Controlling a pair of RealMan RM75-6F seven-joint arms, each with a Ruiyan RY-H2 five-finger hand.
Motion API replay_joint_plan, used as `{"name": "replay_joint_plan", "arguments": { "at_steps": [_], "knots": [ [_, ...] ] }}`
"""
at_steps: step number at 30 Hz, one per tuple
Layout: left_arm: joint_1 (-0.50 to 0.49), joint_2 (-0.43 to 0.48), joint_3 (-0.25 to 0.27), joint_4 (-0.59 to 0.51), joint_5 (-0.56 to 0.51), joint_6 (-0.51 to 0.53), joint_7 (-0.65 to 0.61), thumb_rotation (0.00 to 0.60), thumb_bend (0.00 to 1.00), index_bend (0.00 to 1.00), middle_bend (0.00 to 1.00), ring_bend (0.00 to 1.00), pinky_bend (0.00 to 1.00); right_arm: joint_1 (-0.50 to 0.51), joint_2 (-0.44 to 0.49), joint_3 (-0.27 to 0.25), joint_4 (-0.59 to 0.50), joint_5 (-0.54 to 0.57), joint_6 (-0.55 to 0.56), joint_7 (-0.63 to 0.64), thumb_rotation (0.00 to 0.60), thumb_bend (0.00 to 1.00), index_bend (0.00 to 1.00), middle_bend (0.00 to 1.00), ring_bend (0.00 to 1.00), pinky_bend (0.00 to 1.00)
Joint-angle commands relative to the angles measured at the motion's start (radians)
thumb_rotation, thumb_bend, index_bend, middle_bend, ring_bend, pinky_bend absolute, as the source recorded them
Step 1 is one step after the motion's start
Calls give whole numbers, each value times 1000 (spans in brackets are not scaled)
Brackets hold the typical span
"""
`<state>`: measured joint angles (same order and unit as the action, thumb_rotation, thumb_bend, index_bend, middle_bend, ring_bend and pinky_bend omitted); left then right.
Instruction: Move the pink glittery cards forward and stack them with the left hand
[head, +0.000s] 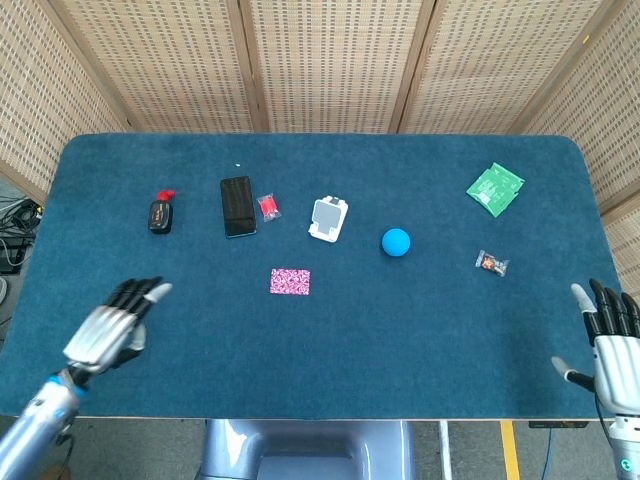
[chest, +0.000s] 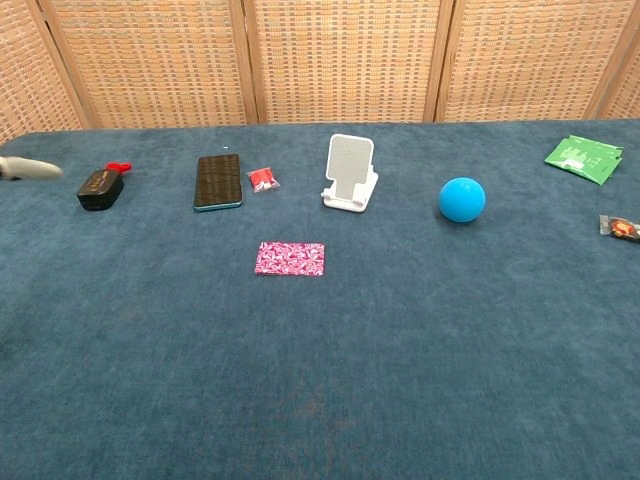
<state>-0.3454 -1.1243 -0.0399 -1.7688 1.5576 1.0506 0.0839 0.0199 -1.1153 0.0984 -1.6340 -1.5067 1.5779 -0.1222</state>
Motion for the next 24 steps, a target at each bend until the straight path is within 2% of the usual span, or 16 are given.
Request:
{"name": "replay_joint_plan", "arguments": {
  "at_steps": [1,6,11,20,24],
  "knots": [
    [-235,-153,-90,7,-208,-279,201,600,1000,0,0,0,0,5,-6,8,9,22,-14,-10,600,0,0,0,0,0],
    [-333,-269,-121,79,-334,-327,332,600,1000,0,0,0,0,9,-9,16,21,54,-31,-7,600,0,0,0,0,0],
    [-432,-381,-127,157,-494,-355,458,600,1000,0,0,0,0,13,-9,24,39,87,-52,8,600,0,0,0,0,0],
    [-557,-490,-111,247,-714,-381,518,600,1000,0,0,0,0,15,-3,33,51,112,-66,31,600,0,0,0,0,0],
    [-600,-520,-92,286,-775,-389,532,600,1000,0,0,0,0,16,-3,34,51,115,-66,32,600,0,0,0,0,0]
  ]
}}
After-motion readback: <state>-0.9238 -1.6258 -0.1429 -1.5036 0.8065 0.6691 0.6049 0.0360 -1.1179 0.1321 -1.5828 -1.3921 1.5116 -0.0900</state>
